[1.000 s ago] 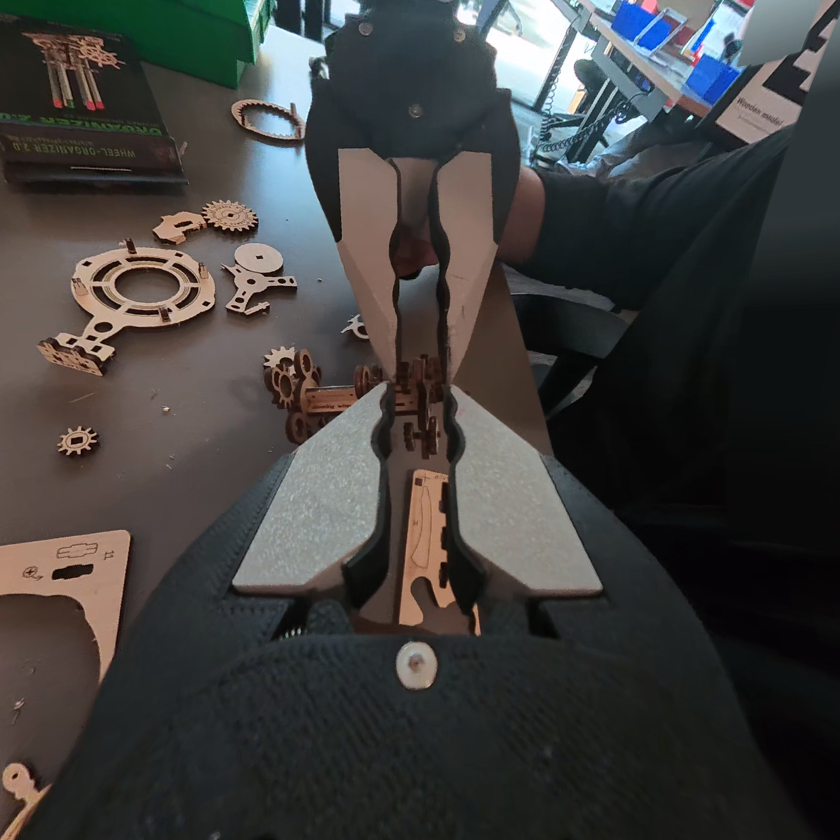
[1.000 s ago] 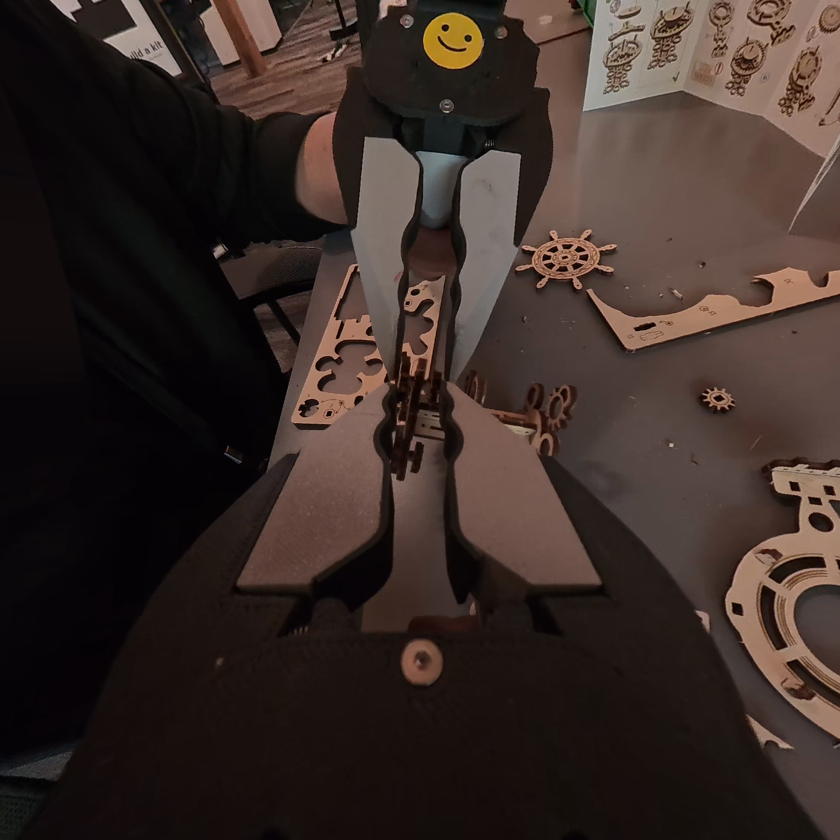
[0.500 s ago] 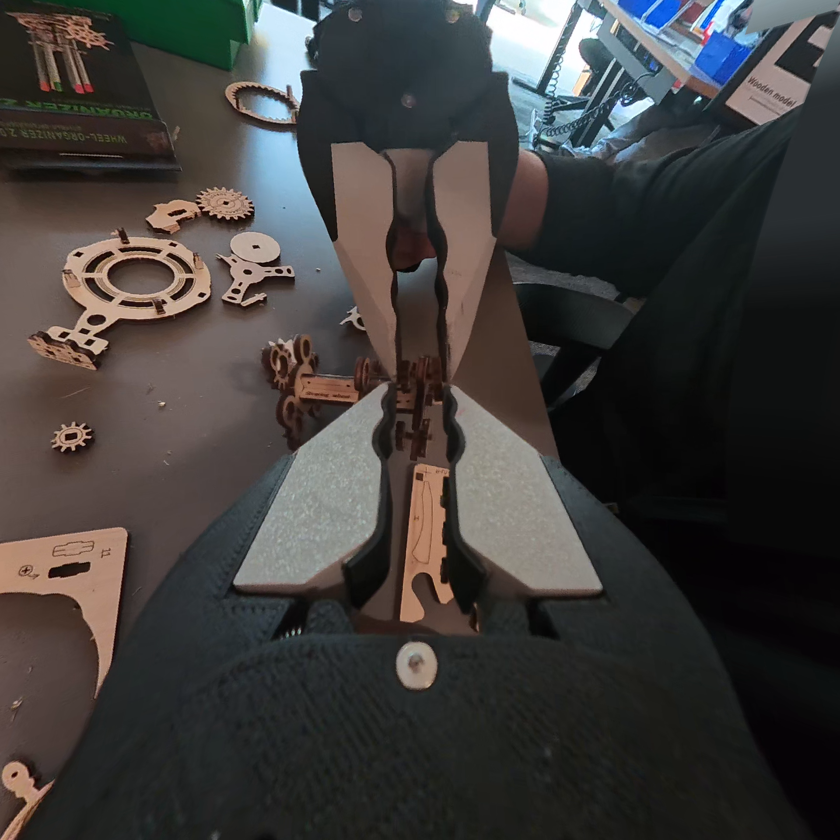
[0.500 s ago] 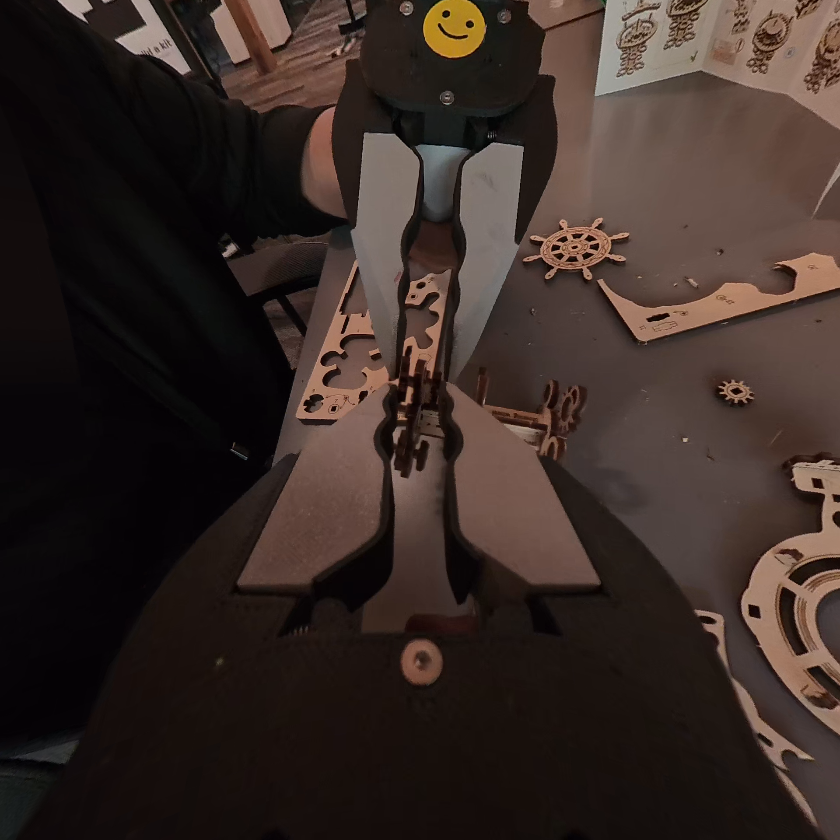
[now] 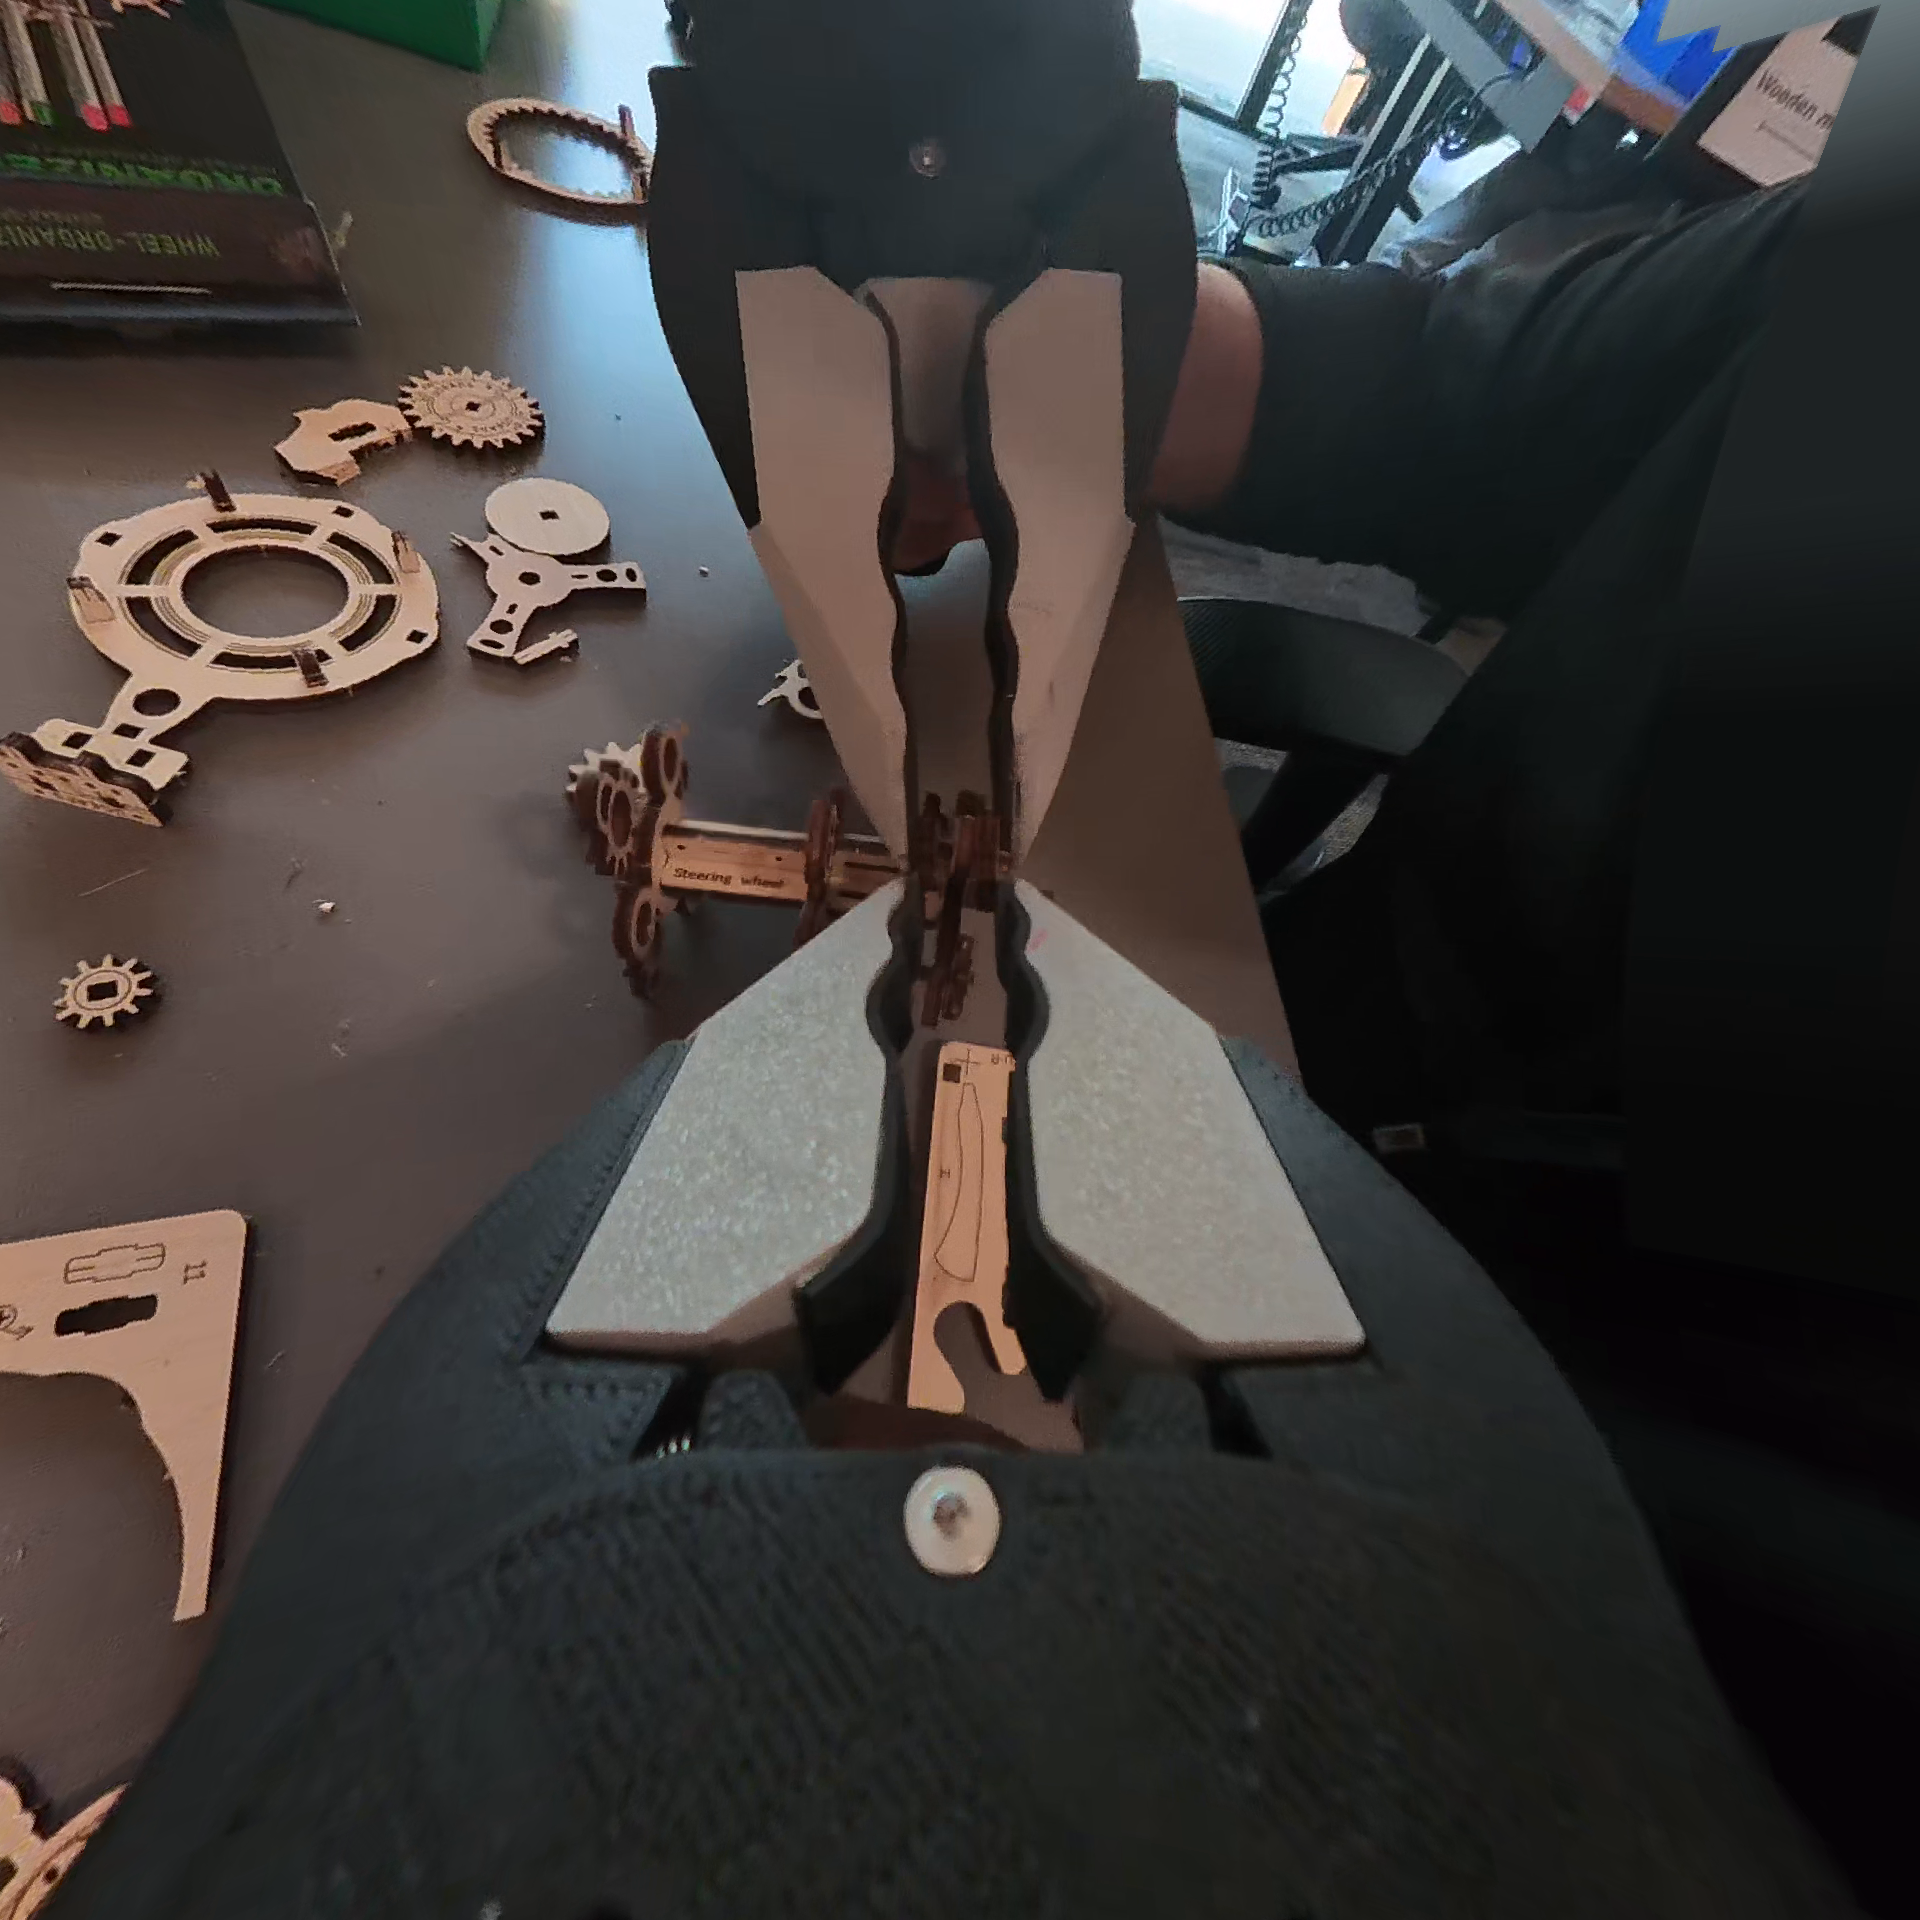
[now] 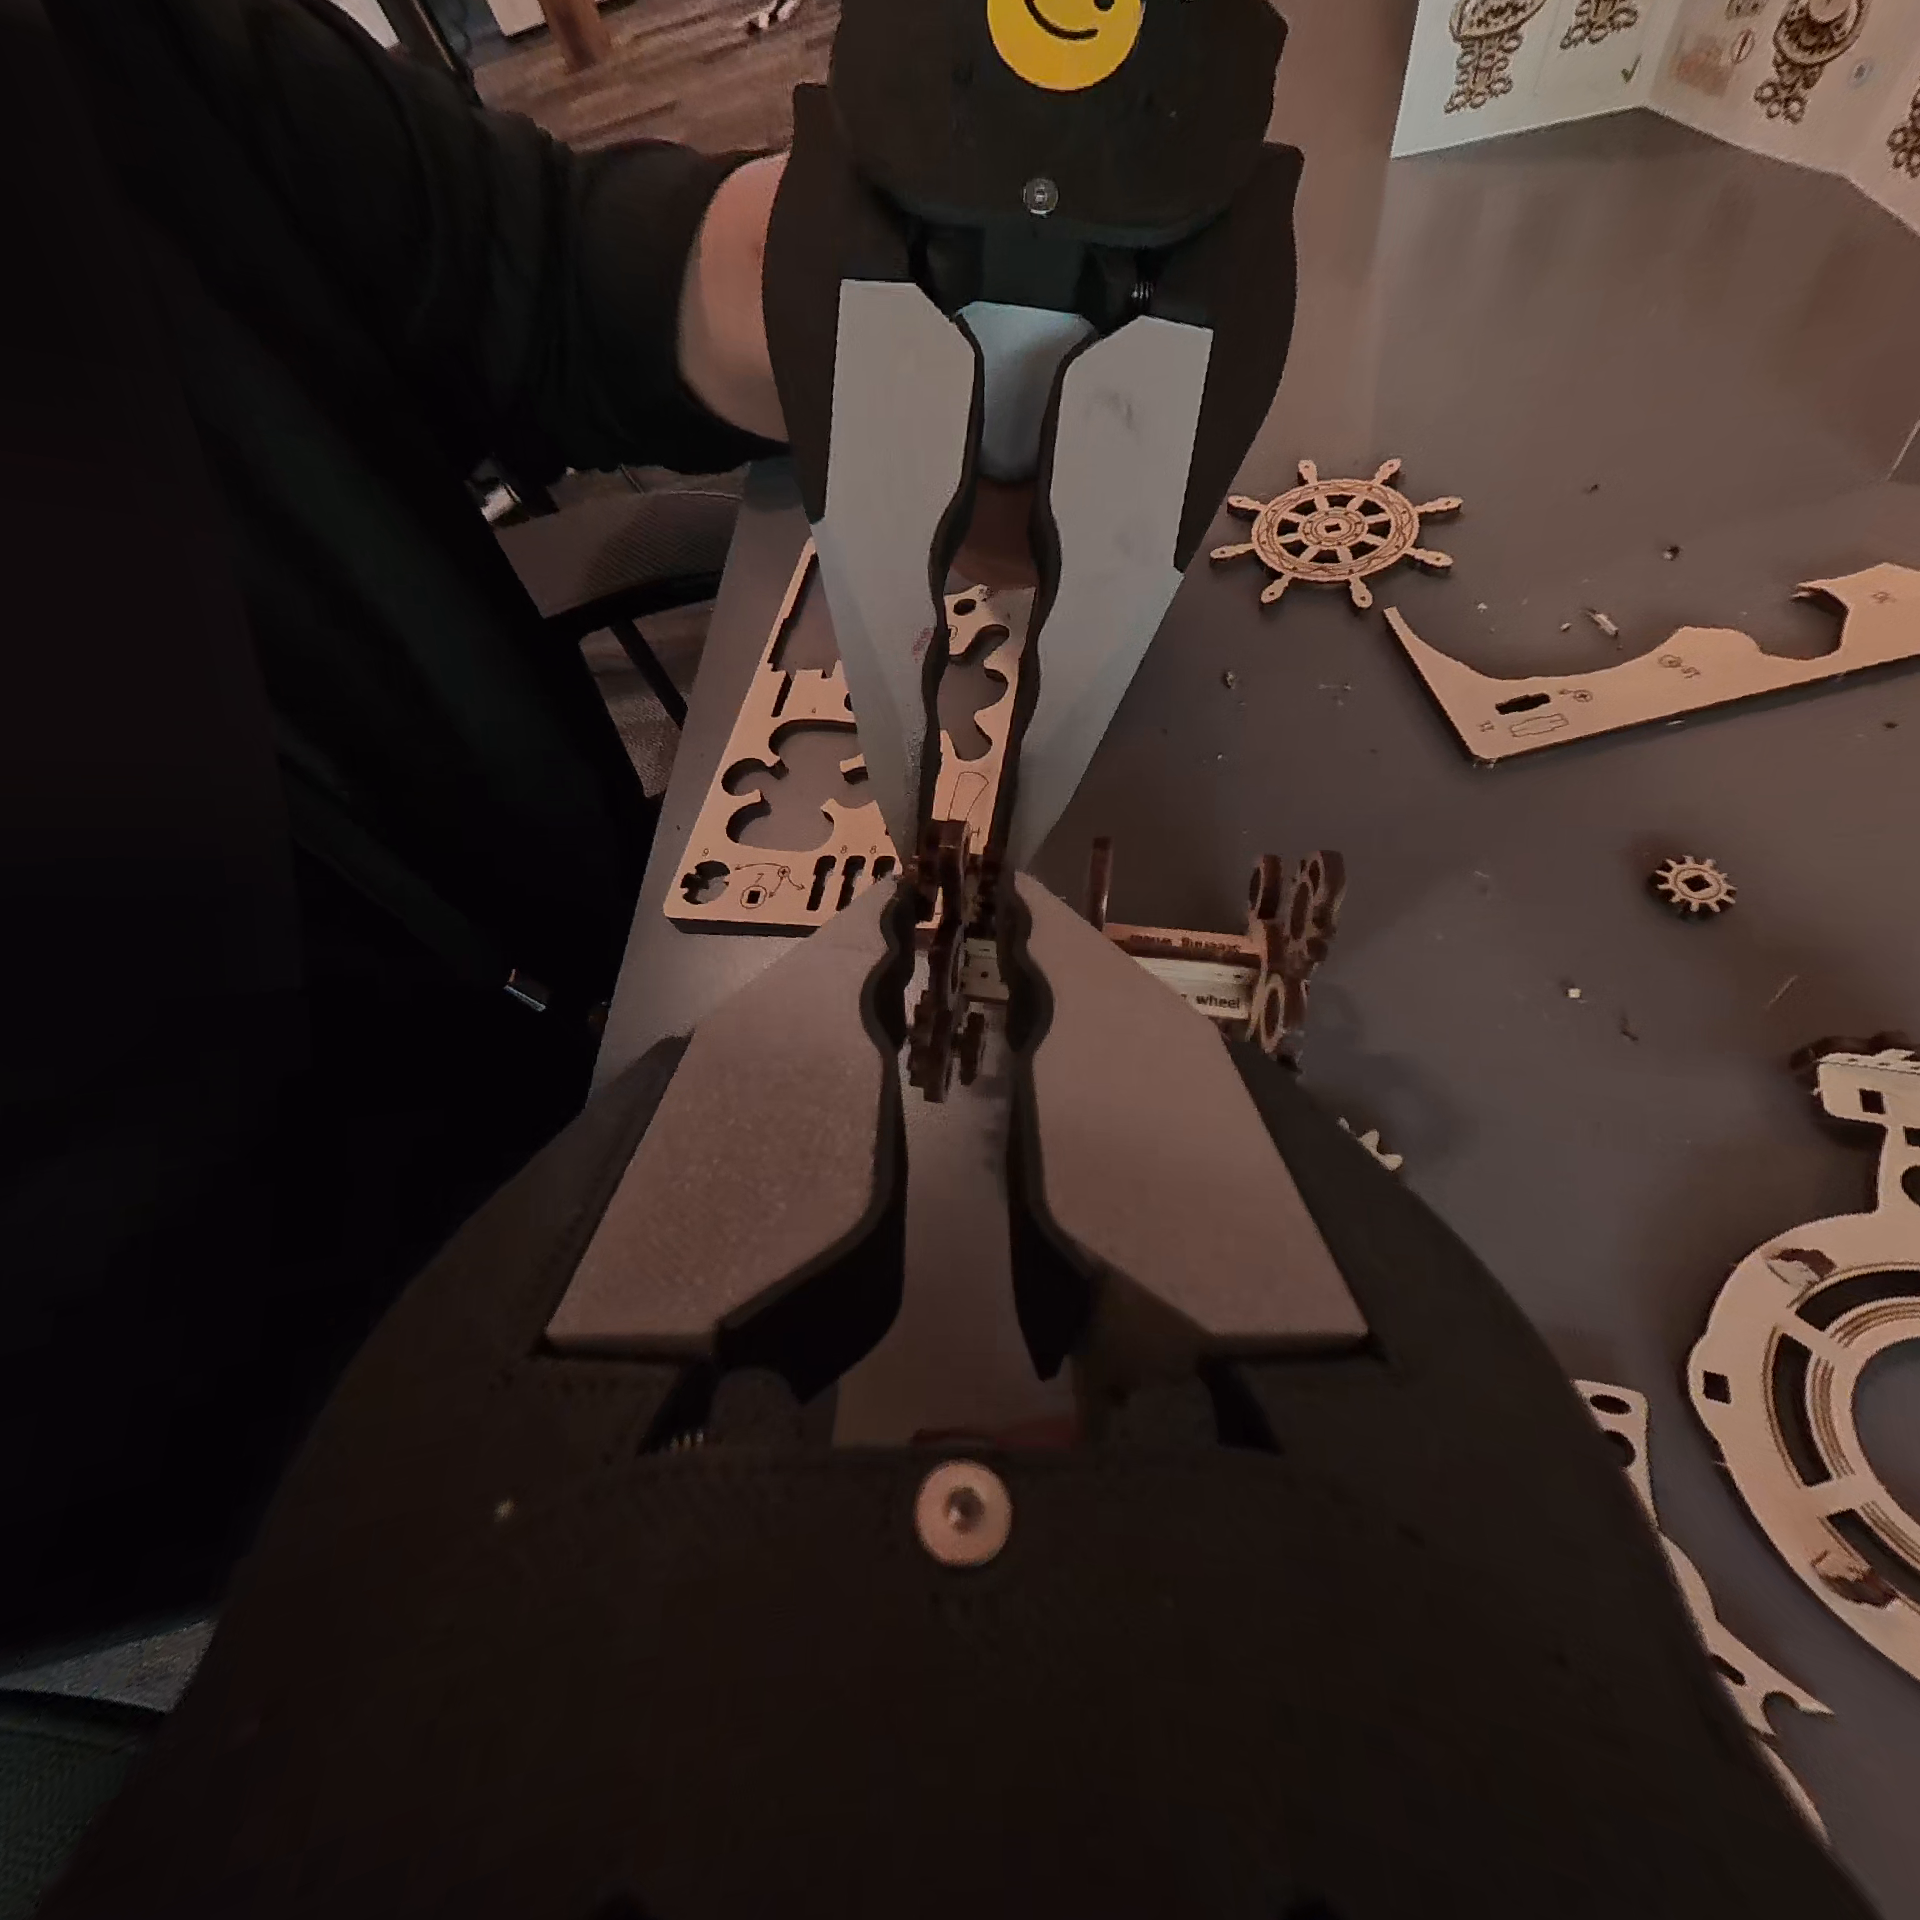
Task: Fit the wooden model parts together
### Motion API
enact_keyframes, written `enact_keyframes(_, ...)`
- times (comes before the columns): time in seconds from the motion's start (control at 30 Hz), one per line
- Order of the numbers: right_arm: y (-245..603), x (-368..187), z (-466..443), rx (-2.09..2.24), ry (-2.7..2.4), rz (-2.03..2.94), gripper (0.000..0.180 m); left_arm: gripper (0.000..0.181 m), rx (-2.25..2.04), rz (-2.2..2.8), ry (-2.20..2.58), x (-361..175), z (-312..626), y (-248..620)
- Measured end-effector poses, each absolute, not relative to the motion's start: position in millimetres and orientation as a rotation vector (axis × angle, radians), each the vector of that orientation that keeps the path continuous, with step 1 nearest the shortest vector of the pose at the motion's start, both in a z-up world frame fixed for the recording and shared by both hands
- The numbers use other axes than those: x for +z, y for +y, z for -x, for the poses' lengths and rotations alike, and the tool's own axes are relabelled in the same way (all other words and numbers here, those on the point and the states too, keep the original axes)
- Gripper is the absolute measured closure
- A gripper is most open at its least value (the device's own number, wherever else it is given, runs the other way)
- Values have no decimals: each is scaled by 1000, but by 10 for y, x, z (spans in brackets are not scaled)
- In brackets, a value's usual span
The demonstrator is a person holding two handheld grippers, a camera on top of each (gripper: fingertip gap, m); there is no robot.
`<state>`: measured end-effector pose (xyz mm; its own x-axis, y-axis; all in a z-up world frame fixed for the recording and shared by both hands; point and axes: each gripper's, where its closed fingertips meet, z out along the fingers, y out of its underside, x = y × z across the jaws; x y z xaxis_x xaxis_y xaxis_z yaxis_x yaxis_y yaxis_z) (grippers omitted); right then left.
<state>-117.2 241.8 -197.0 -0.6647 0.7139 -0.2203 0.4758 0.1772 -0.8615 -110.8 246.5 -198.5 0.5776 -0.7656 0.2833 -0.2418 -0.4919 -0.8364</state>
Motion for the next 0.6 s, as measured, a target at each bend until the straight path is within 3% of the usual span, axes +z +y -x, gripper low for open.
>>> enact_keyframes(0.43,2380,-1973,1154,1366,-2233,1024,168,169,-802,1994,894,-1995,1076,2407)
enact_keyframes(0.6,2548,-1951,1335,969,-2100,821,168,166,-714,1986,818,-1974,1248,2557)
